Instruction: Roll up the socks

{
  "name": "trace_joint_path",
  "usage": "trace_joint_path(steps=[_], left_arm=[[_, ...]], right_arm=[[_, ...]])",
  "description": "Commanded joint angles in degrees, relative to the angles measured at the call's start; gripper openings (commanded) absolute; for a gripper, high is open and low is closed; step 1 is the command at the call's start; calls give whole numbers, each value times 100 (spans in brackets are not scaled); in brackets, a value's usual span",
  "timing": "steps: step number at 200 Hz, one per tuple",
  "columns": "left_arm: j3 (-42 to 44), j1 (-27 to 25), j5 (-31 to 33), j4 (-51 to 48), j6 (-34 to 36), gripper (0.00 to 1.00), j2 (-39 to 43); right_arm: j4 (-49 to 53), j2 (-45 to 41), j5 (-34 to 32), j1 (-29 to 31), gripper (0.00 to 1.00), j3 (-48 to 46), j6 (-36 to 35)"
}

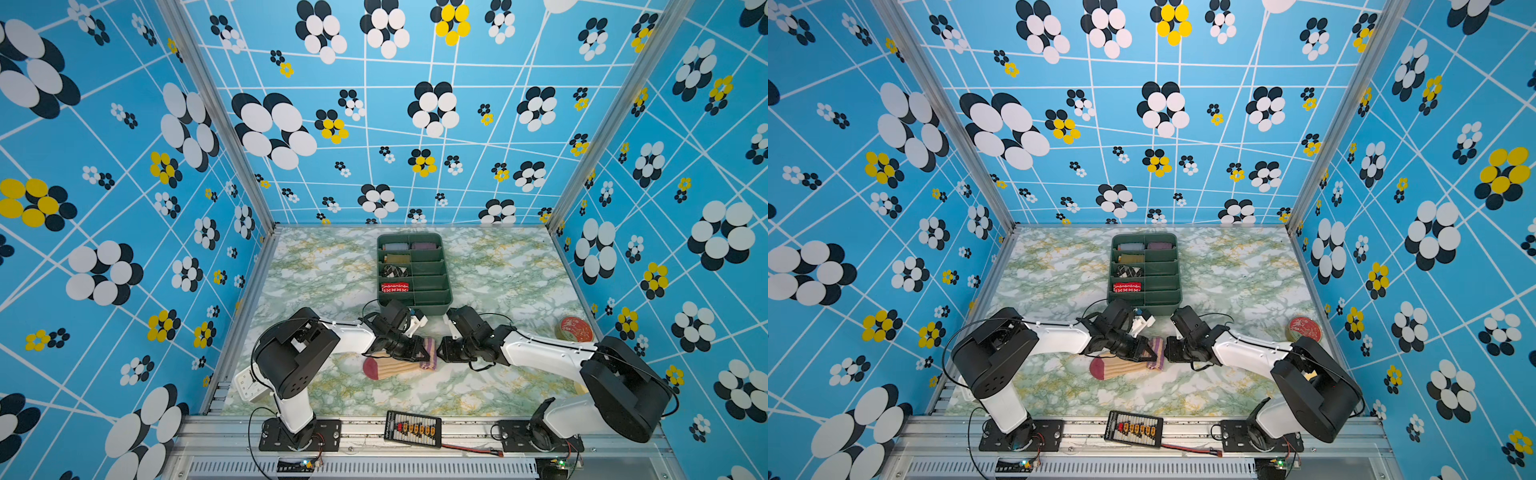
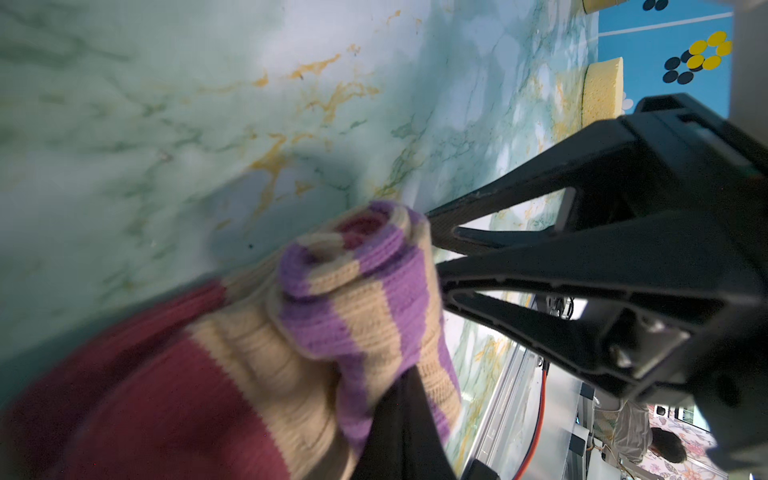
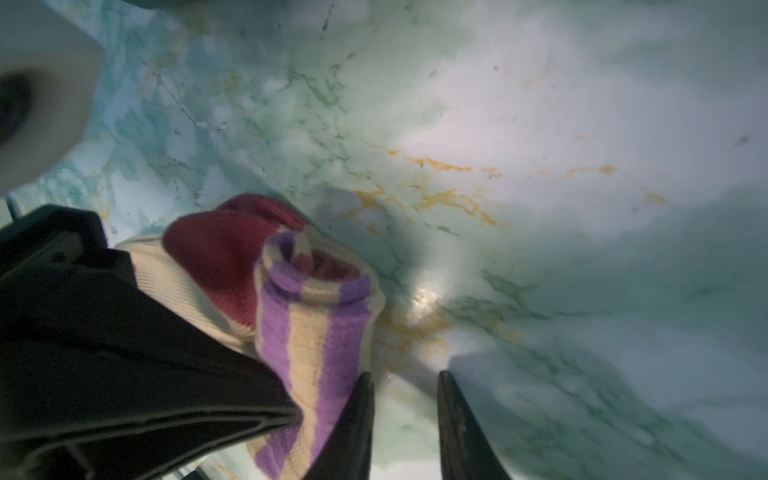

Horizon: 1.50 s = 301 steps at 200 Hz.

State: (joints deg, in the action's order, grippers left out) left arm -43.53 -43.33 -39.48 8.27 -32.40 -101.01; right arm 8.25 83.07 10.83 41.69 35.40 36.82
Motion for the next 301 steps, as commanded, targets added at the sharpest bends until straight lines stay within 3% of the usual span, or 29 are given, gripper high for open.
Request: trace_joint_path(steps=[1, 142, 301], left_arm=[[225, 95, 511, -363, -36, 0, -59], [375, 211, 470, -238, -74, 0, 64], [464, 246, 293, -54, -148, 0, 11]], right_arm=[[48, 124, 157, 62, 29, -36, -19], [-1361, -28, 1293, 67, 31, -424, 215], [-2369, 594, 1422, 70, 29, -516, 396]])
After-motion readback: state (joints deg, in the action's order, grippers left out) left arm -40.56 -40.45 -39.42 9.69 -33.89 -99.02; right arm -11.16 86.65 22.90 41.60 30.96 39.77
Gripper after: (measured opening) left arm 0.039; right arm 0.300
